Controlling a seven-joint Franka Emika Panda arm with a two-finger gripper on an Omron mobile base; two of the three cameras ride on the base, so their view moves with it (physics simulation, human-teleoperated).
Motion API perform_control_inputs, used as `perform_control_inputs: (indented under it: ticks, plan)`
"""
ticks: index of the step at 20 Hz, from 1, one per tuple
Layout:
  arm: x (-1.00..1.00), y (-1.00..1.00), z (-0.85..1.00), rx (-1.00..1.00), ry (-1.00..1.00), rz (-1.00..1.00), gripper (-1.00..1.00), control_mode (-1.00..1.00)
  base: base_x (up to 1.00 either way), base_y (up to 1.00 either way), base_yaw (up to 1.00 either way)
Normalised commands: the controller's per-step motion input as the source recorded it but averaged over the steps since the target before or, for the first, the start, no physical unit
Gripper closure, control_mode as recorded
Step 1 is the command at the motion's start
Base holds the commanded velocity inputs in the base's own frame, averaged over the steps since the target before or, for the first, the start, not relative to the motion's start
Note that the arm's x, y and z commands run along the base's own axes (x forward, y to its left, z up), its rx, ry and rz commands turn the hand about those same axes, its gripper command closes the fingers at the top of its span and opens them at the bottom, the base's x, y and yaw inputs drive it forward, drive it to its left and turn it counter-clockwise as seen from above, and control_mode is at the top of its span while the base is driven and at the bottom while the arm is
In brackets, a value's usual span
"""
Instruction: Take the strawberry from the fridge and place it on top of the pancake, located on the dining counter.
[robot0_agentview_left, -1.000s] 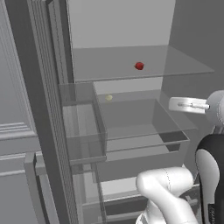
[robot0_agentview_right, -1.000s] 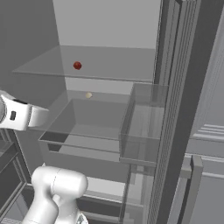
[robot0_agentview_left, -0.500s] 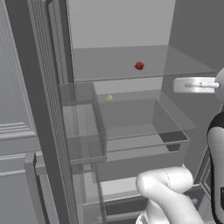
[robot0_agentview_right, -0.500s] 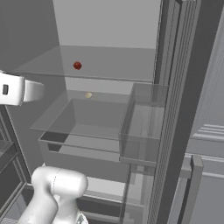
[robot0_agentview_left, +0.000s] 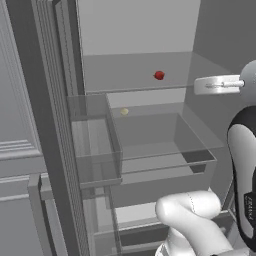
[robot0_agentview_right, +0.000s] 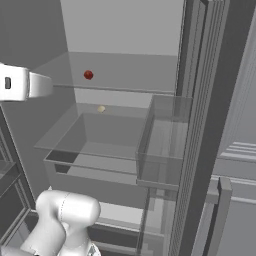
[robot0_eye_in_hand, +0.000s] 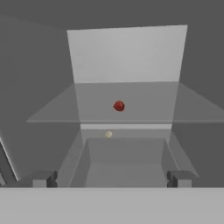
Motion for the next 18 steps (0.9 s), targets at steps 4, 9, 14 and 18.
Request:
perform_control_inputs:
  ticks: [4,9,14,18]
  plan:
    - [0.44,0.00,-0.07,-0.01,-0.03,0.01,-1.00,-1.00,0.00,0.00,0.00]
    - [0.61,0.00,0.00,0.00,0.27,0.00,-1.00,-1.00,0.00,0.00,0.00]
    - [0.38,0.00,-0.10,0.00,0.01,0.00,-1.00,-1.00,0.00,0.00,0.00]
    - [0.36,0.00,-0.20,0.00,0.00,0.00,-1.00,-1.00,0.00,0.00,0.00]
